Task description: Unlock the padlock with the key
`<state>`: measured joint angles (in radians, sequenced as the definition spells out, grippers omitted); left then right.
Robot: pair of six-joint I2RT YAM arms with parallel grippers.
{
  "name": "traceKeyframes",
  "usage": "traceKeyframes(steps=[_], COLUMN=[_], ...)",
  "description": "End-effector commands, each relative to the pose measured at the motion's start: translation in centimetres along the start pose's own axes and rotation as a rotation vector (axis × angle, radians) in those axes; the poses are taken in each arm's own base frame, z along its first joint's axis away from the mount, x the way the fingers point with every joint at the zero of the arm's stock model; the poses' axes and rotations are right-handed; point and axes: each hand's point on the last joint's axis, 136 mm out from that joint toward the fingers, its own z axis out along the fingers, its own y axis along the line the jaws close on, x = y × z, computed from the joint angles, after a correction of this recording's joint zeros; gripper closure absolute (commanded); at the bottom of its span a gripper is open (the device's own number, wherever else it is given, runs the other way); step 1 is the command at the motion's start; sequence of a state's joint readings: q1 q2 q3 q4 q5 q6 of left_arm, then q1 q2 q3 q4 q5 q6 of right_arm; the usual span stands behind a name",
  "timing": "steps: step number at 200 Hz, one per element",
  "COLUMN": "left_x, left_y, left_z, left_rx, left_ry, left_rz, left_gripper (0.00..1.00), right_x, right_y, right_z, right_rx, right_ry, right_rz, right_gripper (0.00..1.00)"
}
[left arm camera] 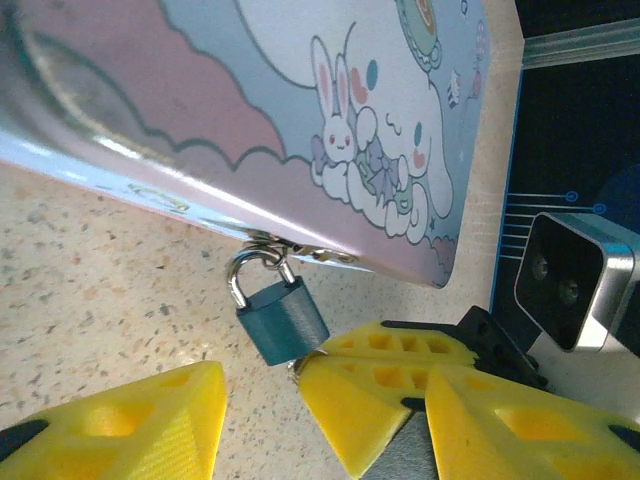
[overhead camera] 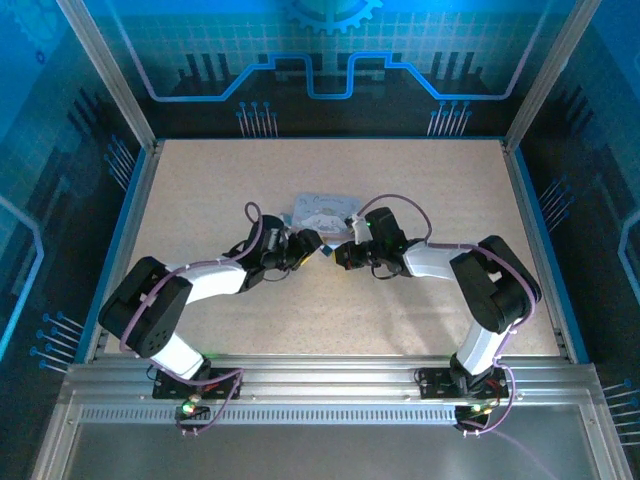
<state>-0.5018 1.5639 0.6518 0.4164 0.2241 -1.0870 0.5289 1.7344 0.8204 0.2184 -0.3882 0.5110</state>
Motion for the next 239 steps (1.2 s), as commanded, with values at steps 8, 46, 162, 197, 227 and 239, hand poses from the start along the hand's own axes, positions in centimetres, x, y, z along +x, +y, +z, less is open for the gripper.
traceKeyframes(steps=[8,46,162,197,227,239], left_x=[-0.1,0.1,0.8,1.1,1.2,1.3], left_y=[0.3,1.2,1.1,1.3,1.0,0.9], left_z=[-0.5,0.2,2.5,3.2,3.7,3.8], left_rx=[0.034,0.054,0.108,0.113,0.131,0.132], left_ry=[-0.018,-0.017,0.03,0.04,0.044,0.046], left_rz=[-0.063,-0.127,-0.189,-0.2,-0.21,-0.21], left_gripper=[0.45,0.47,0.53,0.56,0.58,0.59], right_x=[0.3,0.5,0.6,0.6,0.6,0.5], right_y=[0.6,0.6,1.1,1.5,1.9,2.1], right_z=[-0.2,-0.1,0.1,0.2,0.3,0.4], right_rx=[-0.035,-0.042,-0.058,-0.062,-0.068,-0.072], right_ry=[0.042,0.04,0.02,0.022,0.027,0.026], right_rz=[0.125,0.244,0.386,0.391,0.398,0.398], right_gripper=[1.0,1.0,1.0,1.0,1.0,1.0])
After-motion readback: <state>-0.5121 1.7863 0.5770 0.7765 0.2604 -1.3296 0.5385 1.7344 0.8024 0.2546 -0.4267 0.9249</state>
